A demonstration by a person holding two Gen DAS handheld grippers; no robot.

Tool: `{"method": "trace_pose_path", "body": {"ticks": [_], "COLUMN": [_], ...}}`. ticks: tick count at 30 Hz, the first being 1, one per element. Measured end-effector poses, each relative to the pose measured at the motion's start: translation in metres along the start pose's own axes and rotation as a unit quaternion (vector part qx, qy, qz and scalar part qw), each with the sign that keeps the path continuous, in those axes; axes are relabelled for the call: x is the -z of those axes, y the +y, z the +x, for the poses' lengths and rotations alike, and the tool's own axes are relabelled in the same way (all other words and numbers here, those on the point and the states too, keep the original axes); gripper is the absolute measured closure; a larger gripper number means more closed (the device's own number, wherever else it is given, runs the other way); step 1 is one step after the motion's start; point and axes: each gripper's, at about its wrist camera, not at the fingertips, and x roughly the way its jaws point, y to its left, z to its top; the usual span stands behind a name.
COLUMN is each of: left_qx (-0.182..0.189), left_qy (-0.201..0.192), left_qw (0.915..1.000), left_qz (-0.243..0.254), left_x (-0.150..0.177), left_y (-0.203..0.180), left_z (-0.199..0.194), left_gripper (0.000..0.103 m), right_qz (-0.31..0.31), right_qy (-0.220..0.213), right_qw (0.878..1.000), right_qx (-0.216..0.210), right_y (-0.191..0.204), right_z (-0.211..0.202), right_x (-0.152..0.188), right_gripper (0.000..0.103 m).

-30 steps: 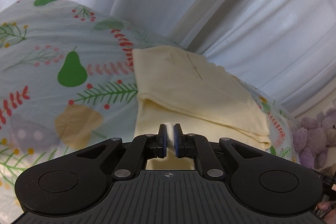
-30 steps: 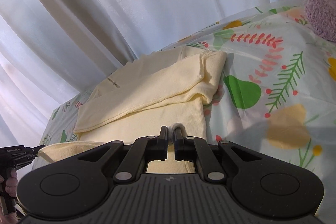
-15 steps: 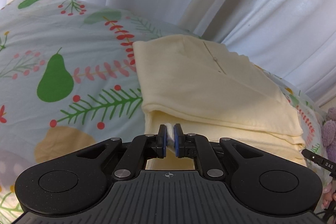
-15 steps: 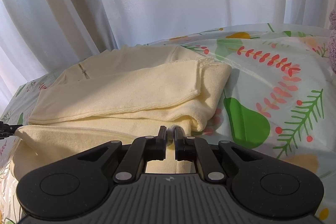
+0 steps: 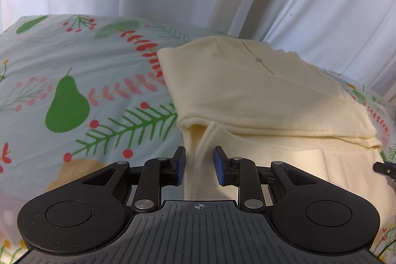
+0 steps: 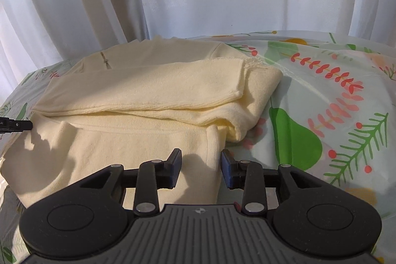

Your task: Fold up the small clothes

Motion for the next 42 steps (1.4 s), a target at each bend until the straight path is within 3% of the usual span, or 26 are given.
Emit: {"method": "trace_pose_path", "body": {"ticks": [2,7,10,18,20,21,26,31,36,42], "left_qx": [0.001,0.011,0.019,0.028,0.021,0.018,0.023,0.04,-0.001,-0.01], "left_qy": [-0.007,-0.005,-0.001,0.015,0.011,0.009,-0.026,-0.093,-0.104,-0.054], "left_qw": [1.0,0.9997,0.9993,0.9988,0.9985,0.9984,0.9978,0.9929,0.9926,0.9971], "left_qz": [0.001,0.019,0.033,0.039,0.05,0.053,0.056,0.062,0.062,0.052], "left_x": [0.0,0.0,0.001,0.003,0.003,0.003,-0.007,-0.049,-0.083,-0.092], "left_y": [-0.002,-0.007,-0.011,-0.014,-0.018,-0.02,-0.032,-0.045,-0.05,-0.044], "left_z": [0.0,0.0,0.001,0.007,0.007,0.007,-0.023,-0.054,-0.022,0.036], "left_gripper": [0.076,0.082,0.086,0.082,0.091,0.092,0.094,0.094,0.094,0.094], "right_qz": [-0.012,-0.037,-0.048,-0.045,-0.056,-0.06,-0.075,-0.073,-0.074,-0.06], "right_qy": [0.0,-0.009,-0.014,0.004,0.003,0.002,-0.034,-0.093,-0.107,-0.064], "right_qw": [1.0,0.999,0.999,0.999,0.998,0.998,0.996,0.993,0.99,0.994], "right_qx": [0.006,0.011,0.013,0.012,0.019,0.022,0.029,0.027,0.06,0.07], "right_y": [0.004,0.012,0.014,0.014,0.017,0.018,0.027,0.028,0.024,0.011], "right_z": [0.002,-0.003,-0.005,0.002,0.004,0.004,-0.016,-0.037,-0.011,0.038], "right_x": [0.001,0.003,0.004,0.003,0.004,0.005,-0.002,-0.034,-0.061,-0.074], "right_gripper": [0.071,0.094,0.094,0.093,0.093,0.094,0.096,0.096,0.096,0.096]}}
